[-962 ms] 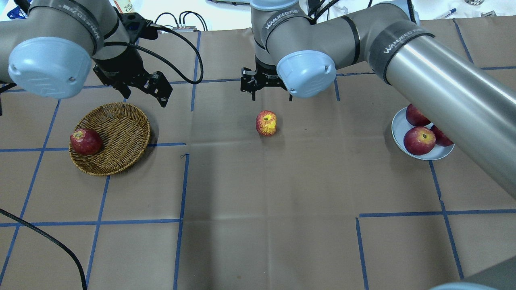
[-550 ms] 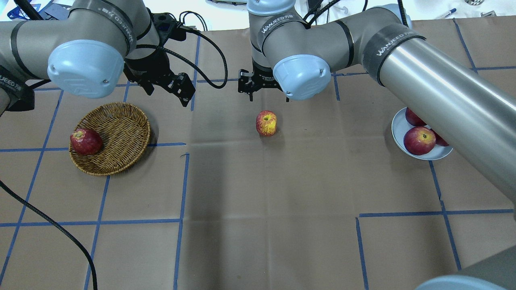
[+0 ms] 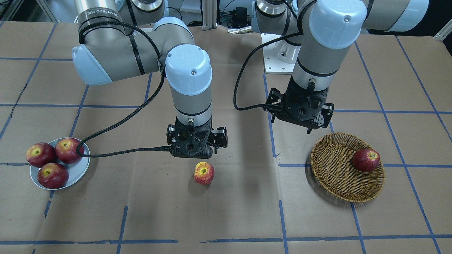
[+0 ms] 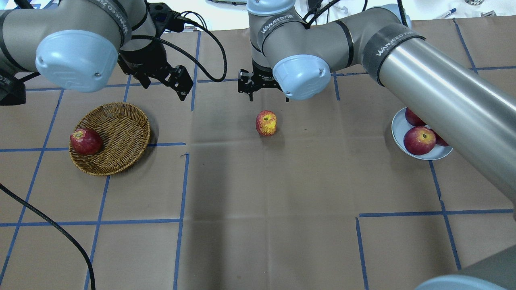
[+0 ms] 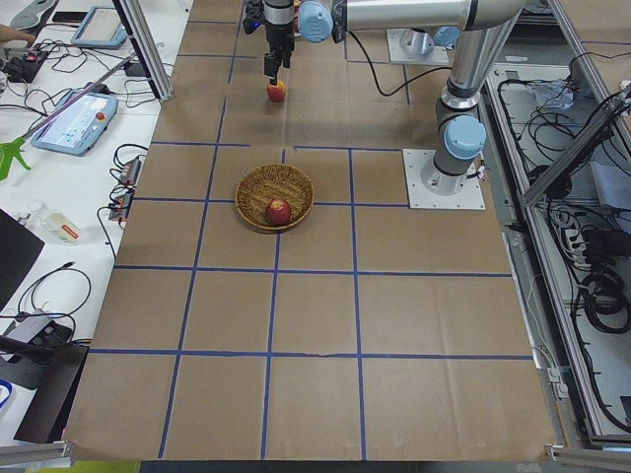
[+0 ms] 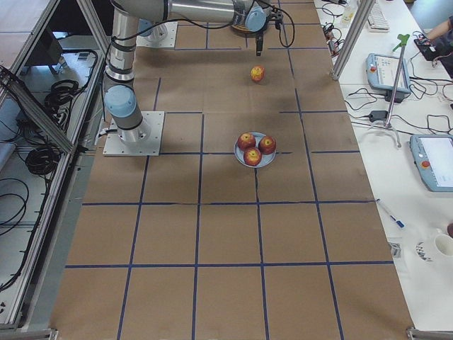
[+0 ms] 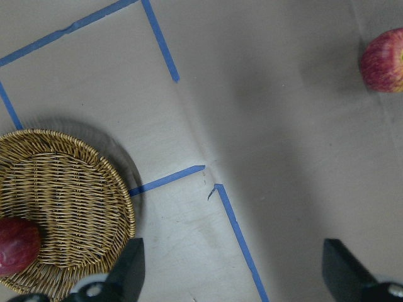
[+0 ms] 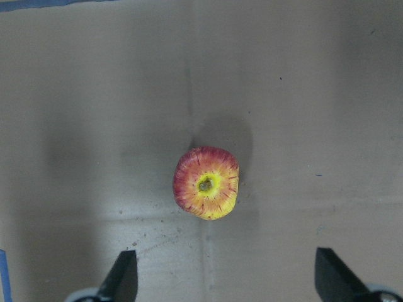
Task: Transfer apple from basket to plate
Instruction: 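Align the right gripper above the apple on the table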
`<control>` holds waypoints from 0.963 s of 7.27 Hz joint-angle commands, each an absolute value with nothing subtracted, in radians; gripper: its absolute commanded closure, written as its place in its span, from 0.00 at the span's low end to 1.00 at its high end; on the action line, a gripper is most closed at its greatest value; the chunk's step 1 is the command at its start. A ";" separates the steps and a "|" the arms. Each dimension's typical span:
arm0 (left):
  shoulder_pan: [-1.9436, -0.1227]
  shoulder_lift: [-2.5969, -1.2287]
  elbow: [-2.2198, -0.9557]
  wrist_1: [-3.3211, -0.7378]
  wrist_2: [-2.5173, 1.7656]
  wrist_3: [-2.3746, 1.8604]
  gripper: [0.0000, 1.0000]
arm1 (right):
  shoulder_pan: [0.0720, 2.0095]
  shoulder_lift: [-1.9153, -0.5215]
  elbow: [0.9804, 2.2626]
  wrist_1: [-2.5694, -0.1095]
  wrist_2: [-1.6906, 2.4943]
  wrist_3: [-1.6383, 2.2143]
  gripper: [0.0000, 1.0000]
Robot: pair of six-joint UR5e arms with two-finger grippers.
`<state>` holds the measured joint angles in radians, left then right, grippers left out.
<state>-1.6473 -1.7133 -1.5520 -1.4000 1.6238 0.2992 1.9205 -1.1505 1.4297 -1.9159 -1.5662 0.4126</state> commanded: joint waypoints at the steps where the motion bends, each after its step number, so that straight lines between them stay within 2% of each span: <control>1: -1.644 -1.710 -1.542 -1.398 1.661 0.302 0.00 | 1.921 -1.150 1.430 -1.916 -1.566 0.413 0.00; 4: -1.643 -1.726 -1.548 -1.276 1.692 0.288 0.00 | 1.921 -1.150 1.430 -1.916 -1.566 0.413 0.00; 7: -1.643 -1.709 -1.582 -1.269 1.684 0.291 0.00 | 1.921 -1.150 1.430 -1.916 -1.566 0.413 0.00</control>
